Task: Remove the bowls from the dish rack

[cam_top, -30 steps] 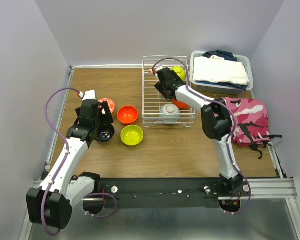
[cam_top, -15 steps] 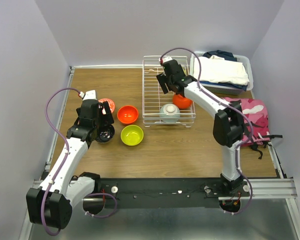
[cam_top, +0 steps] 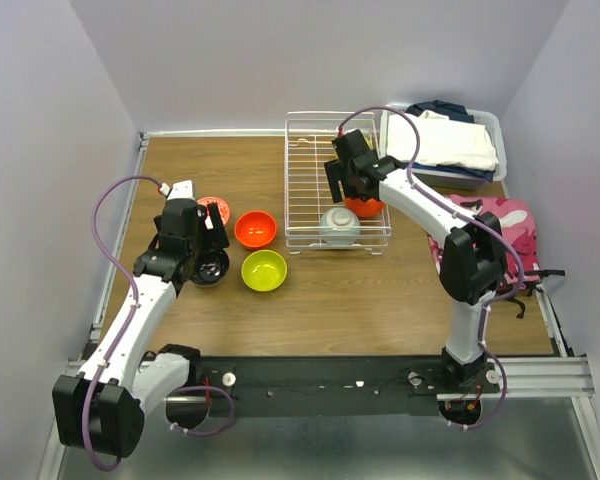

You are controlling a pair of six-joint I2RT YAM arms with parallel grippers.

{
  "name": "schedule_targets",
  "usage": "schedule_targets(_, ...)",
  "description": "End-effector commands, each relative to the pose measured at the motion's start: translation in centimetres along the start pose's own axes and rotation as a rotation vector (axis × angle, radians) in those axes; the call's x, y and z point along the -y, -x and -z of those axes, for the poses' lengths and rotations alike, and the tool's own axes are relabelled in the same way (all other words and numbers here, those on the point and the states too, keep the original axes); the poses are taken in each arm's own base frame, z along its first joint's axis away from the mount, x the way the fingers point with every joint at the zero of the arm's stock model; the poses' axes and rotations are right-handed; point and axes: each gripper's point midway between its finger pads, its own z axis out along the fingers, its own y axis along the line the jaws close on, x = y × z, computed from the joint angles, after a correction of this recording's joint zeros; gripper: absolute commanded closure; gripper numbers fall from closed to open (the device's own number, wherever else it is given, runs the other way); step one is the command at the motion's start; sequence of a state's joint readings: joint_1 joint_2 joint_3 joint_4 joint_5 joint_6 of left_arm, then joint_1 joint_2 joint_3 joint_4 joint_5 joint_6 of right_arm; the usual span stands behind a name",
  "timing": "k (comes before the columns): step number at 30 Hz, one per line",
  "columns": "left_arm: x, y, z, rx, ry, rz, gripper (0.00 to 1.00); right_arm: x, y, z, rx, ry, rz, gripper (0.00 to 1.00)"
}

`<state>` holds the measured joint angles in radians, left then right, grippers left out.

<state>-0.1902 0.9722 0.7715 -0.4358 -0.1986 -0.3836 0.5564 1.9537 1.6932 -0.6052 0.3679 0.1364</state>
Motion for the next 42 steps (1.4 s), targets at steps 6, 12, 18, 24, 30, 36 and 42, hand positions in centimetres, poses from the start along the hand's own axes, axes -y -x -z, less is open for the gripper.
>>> schedule_targets(6, 0.7, -0.7, -0.3, -0.024, -0.037, -0.012, 0.01, -0.6, -1.9, 2.1, -0.071, 0.036, -0.06, 0.11)
schedule_targets(12, 0.7, -0.5, -0.1, -0.012, -0.037, -0.01, 0.01, -0.8, -2.8, 2.2, -0.098, 0.049, -0.052, 0.12)
schedule_targets(18, 0.9, -0.5, 0.2, -0.006, -0.047, -0.017, 0.01, -0.4, -3.6, 2.9, -0.112, 0.041, -0.062, 0.12)
schedule_targets(24, 1.0, -0.4, 0.4, 0.001, -0.046, -0.02, 0.01, 0.4, -2.4, 5.0, -0.093, 0.048, -0.044, 0.12)
schedule_targets(30, 1.0, -0.4, 0.4, -0.001, -0.047, -0.021, 0.01, -1.2, -4.1, 5.2, -0.143, 0.149, -0.018, 0.12)
schedule_targets(36, 0.9, -0.6, 0.2, -0.007, -0.042, -0.022, 0.01, -2.2, -5.5, 4.2, -0.182, 0.184, -0.003, 0.12)
schedule_targets(42, 1.0, -0.6, 0.2, -0.01, -0.041, -0.021, 0.01, -2.4, -6.1, 2.7, -0.189, 0.148, 0.027, 0.13)
